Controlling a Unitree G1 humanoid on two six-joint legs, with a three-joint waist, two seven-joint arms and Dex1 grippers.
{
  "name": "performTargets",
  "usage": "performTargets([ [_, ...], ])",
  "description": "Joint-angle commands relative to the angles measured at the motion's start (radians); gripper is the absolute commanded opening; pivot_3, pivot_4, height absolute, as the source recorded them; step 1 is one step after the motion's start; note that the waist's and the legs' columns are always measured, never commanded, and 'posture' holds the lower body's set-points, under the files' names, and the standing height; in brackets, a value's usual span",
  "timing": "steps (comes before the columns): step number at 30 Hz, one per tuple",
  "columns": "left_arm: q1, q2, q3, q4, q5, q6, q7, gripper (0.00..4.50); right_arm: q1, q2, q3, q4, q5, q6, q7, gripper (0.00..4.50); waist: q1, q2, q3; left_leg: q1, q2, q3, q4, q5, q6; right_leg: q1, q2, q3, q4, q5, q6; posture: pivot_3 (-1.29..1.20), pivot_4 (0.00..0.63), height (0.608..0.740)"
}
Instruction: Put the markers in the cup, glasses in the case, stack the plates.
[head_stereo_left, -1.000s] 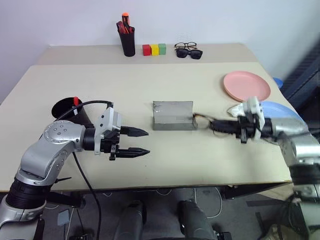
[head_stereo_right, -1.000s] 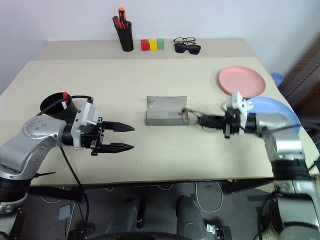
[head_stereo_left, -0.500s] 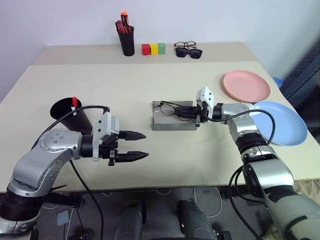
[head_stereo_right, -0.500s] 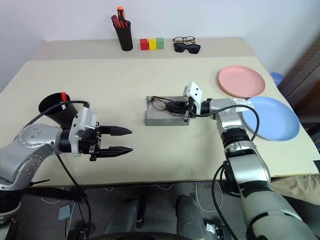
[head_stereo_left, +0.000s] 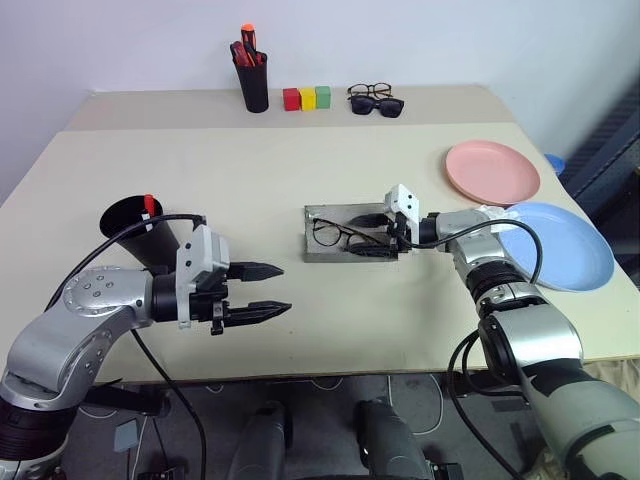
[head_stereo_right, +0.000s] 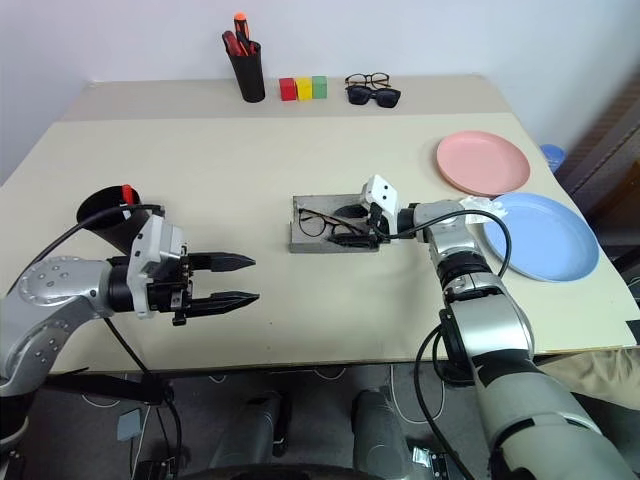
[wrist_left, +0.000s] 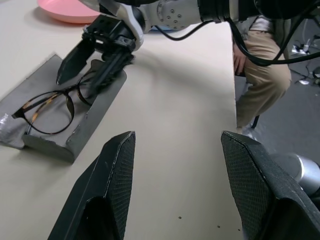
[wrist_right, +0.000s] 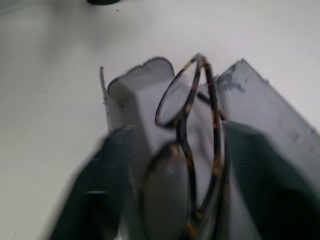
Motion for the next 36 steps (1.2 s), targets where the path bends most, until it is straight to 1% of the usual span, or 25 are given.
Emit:
performTargets([
  [1, 0.022, 0.005, 0.044, -0.025, -0.022, -0.002, 0.019, 2.77, -0.001, -0.024, -0.020, -0.025, -0.003, -0.016, 0.014, 4.40, 0.000, 0.000, 0.000, 0.000, 0.000, 0.000, 0.000, 0.000, 0.000, 0.000, 0.000, 0.000, 0.000, 0.000, 0.000, 0.00, 0.150, 0.740],
  [8, 0.066, -0.010, 0.079, -0.045, -0.047, 0.019, 0.094, 2.77, 0.034, -0.063, -0.055, -0.109, 0.032, -0.033, 0.019, 4.40, 0.000, 0.000, 0.000, 0.000, 0.000, 0.000, -0.001, 0.000, 0.000, 0.000, 0.000, 0.000, 0.000, 0.000, 0.000, 0.00, 0.150, 0.740],
  [9, 0.069, -0.014, 0.085, -0.048, -0.051, 0.024, 0.109, 2.77, 0.046, -0.074, -0.065, -0.140, 0.043, -0.024, 0.023, 4.40, 0.000, 0.000, 0.000, 0.000, 0.000, 0.000, -0.001, 0.000, 0.000, 0.000, 0.000, 0.000, 0.000, 0.000, 0.000, 0.00, 0.150, 0.740],
  [11, 0.052, -0.037, 0.098, -0.039, -0.072, 0.061, 0.176, 2.77, 0.106, -0.115, -0.090, -0.269, 0.079, 0.026, 0.037, 4.40, 0.005, 0.000, 0.000, 0.000, 0.000, 0.000, -0.001, 0.000, 0.000, 0.000, 0.000, 0.000, 0.000, 0.000, 0.000, 0.00, 0.150, 0.740],
  [13, 0.023, -0.064, 0.103, -0.025, -0.077, 0.094, 0.249, 2.77, 0.195, -0.164, -0.114, -0.426, 0.110, 0.076, 0.029, 4.40, 0.011, 0.000, 0.000, 0.000, 0.000, -0.001, -0.001, 0.000, 0.000, 0.000, 0.000, 0.000, 0.000, 0.000, 0.000, 0.00, 0.150, 0.740],
  [17, -0.074, -0.136, 0.093, 0.028, -0.070, 0.161, 0.402, 2.77, 0.459, -0.270, -0.194, -0.831, 0.199, 0.263, -0.044, 4.40, 0.032, 0.000, 0.000, 0.000, 0.000, -0.001, -0.001, 0.000, 0.000, 0.001, 0.000, 0.000, -0.001, 0.000, 0.000, 0.00, 0.150, 0.740],
  [19, -0.137, -0.172, 0.064, 0.066, -0.047, 0.170, 0.447, 2.77, 0.599, -0.316, -0.248, -1.002, 0.230, 0.345, -0.098, 4.40, 0.037, 0.000, 0.000, 0.000, 0.000, -0.001, -0.001, 0.000, 0.000, 0.001, 0.000, 0.000, 0.000, -0.001, 0.001, 0.00, 0.150, 0.740],
  [22, -0.253, -0.213, -0.021, 0.152, 0.032, 0.146, 0.472, 2.77, 0.778, -0.359, -0.327, -1.172, 0.255, 0.423, -0.173, 4.40, 0.035, 0.000, 0.000, -0.001, 0.000, 0.000, 0.001, 0.000, 0.000, 0.001, 0.000, 0.000, 0.000, -0.001, 0.001, 0.00, 0.150, 0.740],
  [24, -0.377, -0.268, -0.077, 0.276, 0.082, 0.163, 0.508, 2.77, 0.881, -0.367, -0.378, -1.249, 0.271, 0.459, -0.219, 4.40, 0.035, 0.000, 0.000, 0.000, 0.000, 0.000, 0.003, 0.000, 0.000, 0.002, 0.000, 0.000, -0.001, -0.001, 0.001, 0.00, 0.150, 0.740],
  [25, -0.493, -0.301, -0.158, 0.415, 0.167, 0.129, 0.503, 2.77, 0.964, -0.370, -0.410, -1.292, 0.263, 0.457, -0.235, 4.40, 0.016, -0.001, -0.001, 0.000, 0.000, 0.000, 0.003, 0.000, 0.000, 0.002, 0.000, 0.000, -0.001, -0.001, 0.001, 0.00, 0.150, 0.740],
  [26, -0.600, -0.332, -0.221, 0.554, 0.229, 0.104, 0.482, 2.77, 1.032, -0.368, -0.437, -1.332, 0.259, 0.460, -0.248, 4.40, 0.032, -0.001, -0.001, 0.001, 0.000, 0.002, 0.003, 0.000, 0.000, 0.002, 0.000, 0.002, -0.001, 0.000, 0.000, 0.00, 0.150, 0.740],
  [27, -0.716, -0.356, -0.296, 0.717, 0.313, 0.068, 0.461, 2.77, 1.098, -0.361, -0.467, -1.374, 0.266, 0.469, -0.262, 4.40, 0.062, -0.003, -0.001, 0.000, -0.001, 0.000, 0.004, 0.000, 0.000, 0.003, 0.000, 0.000, 0.000, -0.001, 0.001, 0.00, 0.150, 0.740],
  [28, -0.810, -0.377, -0.353, 0.867, 0.387, 0.009, 0.437, 2.77, 1.150, -0.359, -0.486, -1.410, 0.272, 0.477, -0.276, 4.40, 0.066, -0.004, -0.001, -0.003, 0.000, -0.002, 0.006, 0.000, 0.000, 0.003, 0.000, -0.005, -0.001, -0.003, 0.004, 0.00, 0.150, 0.740],
  [29, -0.879, -0.393, -0.389, 0.989, 0.444, -0.055, 0.418, 2.77, 1.188, -0.359, -0.497, -1.435, 0.276, 0.481, -0.284, 4.40, 0.064, -0.003, -0.002, -0.004, 0.000, -0.001, 0.006, 0.000, 0.000, 0.003, -0.001, -0.004, -0.002, -0.003, 0.004, 0.00, 0.150, 0.740],
  [31, -1.015, -0.434, -0.438, 1.253, 0.548, -0.198, 0.404, 2.77, 1.255, -0.358, -0.514, -1.468, 0.277, 0.466, -0.294, 4.40, 0.054, -0.003, -0.002, -0.005, -0.002, 0.002, 0.005, -0.001, 0.001, 0.004, -0.003, -0.002, -0.009, -0.003, 0.004, 0.00, 0.150, 0.740],
  [33, -1.128, -0.475, -0.460, 1.487, 0.628, -0.343, 0.404, 2.77, 1.293, -0.343, -0.533, -1.487, 0.284, 0.454, -0.317, 4.40, 0.043, -0.003, -0.002, -0.006, -0.002, 0.005, 0.003, -0.003, 0.005, 0.004, -0.005, -0.002, -0.016, 0.000, 0.001, 0.00, 0.150, 0.740],
  [34, -1.174, -0.494, -0.465, 1.581, 0.659, -0.404, 0.407, 2.77, 1.304, -0.336, -0.543, -1.494, 0.286, 0.450, -0.332, 4.40, 0.035, -0.004, -0.001, -0.007, -0.002, 0.006, 0.003, -0.004, 0.006, 0.004, -0.005, -0.002, -0.018, 0.000, 0.002, 0.00, 0.150, 0.740],
  [36, -1.232, -0.528, -0.465, 1.709, 0.702, -0.487, 0.389, 2.77, 1.324, -0.324, -0.555, -1.504, 0.287, 0.440, -0.356, 4.40, 0.034, -0.004, -0.001, -0.010, -0.002, 0.006, 0.002, -0.005, 0.007, 0.001, -0.005, -0.002, -0.018, 0.000, 0.004, 0.00, 0.150, 0.740],
])
